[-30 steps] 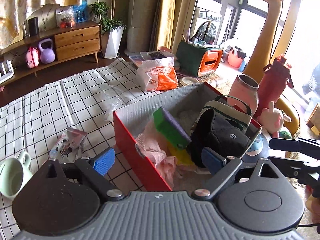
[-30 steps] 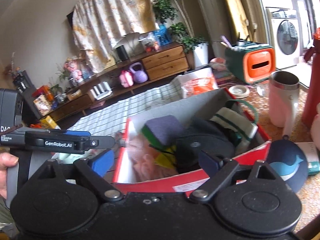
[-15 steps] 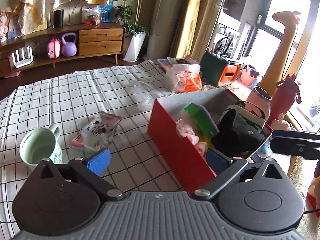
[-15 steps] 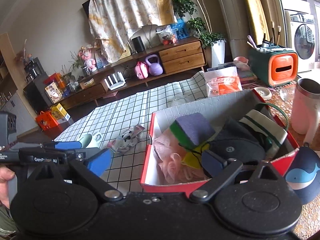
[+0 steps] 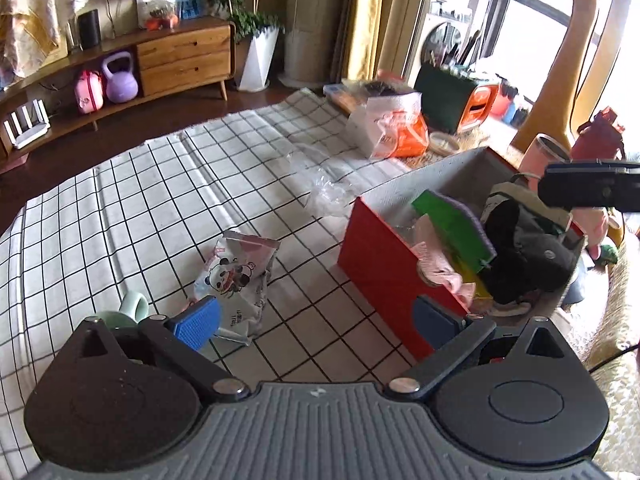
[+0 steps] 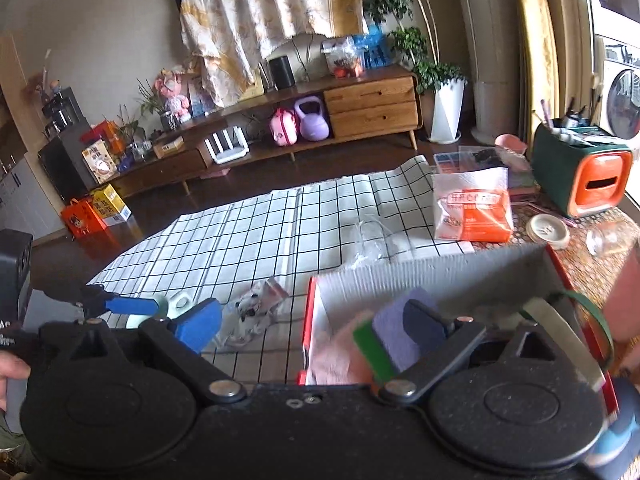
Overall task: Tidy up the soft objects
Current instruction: 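Move the left tool to the panda snack bag while the right tool moves to the clear plastic bag, then grasp the panda snack bag with the left tool while the right tool grasps the clear plastic bag, then carry the panda snack bag with the left tool while the right tool carries the plastic bag to the box, then lower the panda snack bag and plastic bag into the box and open both tools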
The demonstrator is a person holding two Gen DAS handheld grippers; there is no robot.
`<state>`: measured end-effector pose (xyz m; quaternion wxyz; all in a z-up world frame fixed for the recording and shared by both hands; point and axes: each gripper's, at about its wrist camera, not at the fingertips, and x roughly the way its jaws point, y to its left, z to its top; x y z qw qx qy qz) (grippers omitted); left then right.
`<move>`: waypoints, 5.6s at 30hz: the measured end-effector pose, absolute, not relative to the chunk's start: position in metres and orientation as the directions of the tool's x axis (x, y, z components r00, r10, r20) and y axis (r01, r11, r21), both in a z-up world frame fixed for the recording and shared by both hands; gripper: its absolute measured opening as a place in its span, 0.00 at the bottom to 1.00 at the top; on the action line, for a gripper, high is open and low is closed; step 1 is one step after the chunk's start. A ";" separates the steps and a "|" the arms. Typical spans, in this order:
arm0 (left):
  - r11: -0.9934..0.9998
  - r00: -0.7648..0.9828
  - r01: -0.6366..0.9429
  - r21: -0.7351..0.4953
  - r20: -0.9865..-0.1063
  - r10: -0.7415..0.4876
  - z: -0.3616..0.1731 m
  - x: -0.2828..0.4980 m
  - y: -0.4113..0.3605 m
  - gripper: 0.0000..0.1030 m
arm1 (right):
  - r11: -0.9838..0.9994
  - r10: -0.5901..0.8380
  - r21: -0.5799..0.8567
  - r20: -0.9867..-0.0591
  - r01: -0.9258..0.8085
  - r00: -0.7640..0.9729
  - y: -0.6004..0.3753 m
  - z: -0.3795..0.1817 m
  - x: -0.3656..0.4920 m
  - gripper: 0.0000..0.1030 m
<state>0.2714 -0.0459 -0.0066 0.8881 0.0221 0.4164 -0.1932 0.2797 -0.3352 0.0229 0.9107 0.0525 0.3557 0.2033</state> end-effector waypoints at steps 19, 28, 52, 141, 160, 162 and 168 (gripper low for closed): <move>0.951 0.412 0.292 -0.099 -0.885 -0.218 -0.066 0.404 -0.049 0.99 | 0.949 0.287 0.167 -0.810 -0.268 0.511 -0.272 -0.030 0.437 0.86; 0.951 0.337 0.305 -0.055 -0.928 -0.162 -0.095 0.433 -0.055 0.99 | 0.969 0.242 0.199 -0.888 -0.146 0.392 -0.257 -0.074 0.479 0.88; 0.958 0.267 0.278 -0.075 -0.952 -0.152 -0.139 0.455 -0.047 0.98 | 0.987 0.129 0.088 -0.938 -0.137 0.323 -0.230 -0.121 0.509 0.41; 0.911 0.540 0.354 -0.214 -0.748 -0.385 -0.002 0.273 -0.226 0.71 | 0.985 0.132 0.034 -0.772 -0.167 0.621 -0.449 -0.034 0.257 0.22; 0.932 0.532 0.305 -0.197 -0.776 -0.338 -0.049 0.309 -0.240 0.71 | 0.987 0.124 0.039 -0.790 -0.153 0.600 -0.448 -0.078 0.293 0.22; 0.932 0.533 0.305 -0.195 -0.776 -0.337 -0.052 0.311 -0.240 0.71 | 0.987 0.130 0.046 -0.793 -0.155 0.595 -0.447 -0.082 0.294 0.23; 0.932 0.520 0.318 -0.172 -0.791 -0.323 -0.061 0.313 -0.241 0.72 | 0.987 0.133 0.051 -0.799 -0.155 0.586 -0.444 -0.086 0.294 0.26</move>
